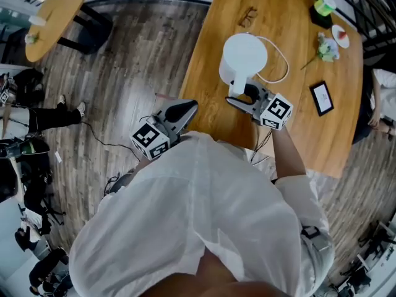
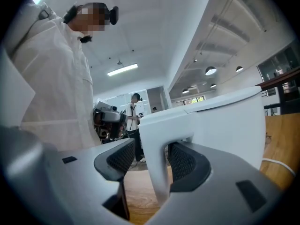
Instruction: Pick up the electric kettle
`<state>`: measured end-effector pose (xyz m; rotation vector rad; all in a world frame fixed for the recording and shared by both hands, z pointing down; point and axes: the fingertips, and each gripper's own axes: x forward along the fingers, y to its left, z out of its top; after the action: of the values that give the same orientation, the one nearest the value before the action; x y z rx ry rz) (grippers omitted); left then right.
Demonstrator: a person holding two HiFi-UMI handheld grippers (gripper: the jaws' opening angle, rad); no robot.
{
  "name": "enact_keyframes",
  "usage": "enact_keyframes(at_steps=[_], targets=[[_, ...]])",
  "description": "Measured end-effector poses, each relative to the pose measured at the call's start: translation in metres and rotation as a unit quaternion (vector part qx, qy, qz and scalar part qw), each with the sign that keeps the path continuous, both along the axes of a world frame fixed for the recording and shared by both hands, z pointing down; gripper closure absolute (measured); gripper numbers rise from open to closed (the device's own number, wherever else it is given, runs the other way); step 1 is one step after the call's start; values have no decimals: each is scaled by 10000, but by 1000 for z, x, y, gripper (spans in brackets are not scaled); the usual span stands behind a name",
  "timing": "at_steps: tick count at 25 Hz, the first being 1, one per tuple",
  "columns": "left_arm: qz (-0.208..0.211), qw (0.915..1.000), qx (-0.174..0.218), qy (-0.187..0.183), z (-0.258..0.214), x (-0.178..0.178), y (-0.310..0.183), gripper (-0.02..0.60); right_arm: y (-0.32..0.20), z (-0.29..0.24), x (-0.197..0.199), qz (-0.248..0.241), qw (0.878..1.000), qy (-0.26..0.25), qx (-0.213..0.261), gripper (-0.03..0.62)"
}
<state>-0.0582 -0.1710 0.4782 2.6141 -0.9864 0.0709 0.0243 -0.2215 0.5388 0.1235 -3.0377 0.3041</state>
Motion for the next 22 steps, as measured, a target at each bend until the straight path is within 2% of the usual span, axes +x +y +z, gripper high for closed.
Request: enact_keyframes(at_steps=[8,15,22], targets=[[-181,9996,-165,-113,10,8,0,566,4,1,-9,-348,9987,-361,116,406],[-309,9991,-218,-199,14,15,0,565,0,0,-10,-349,9982,-450,183,431],[-460,9984,-244,-239,17,15,1,565,-3,0,-12,-116,9986,-495,123,445]])
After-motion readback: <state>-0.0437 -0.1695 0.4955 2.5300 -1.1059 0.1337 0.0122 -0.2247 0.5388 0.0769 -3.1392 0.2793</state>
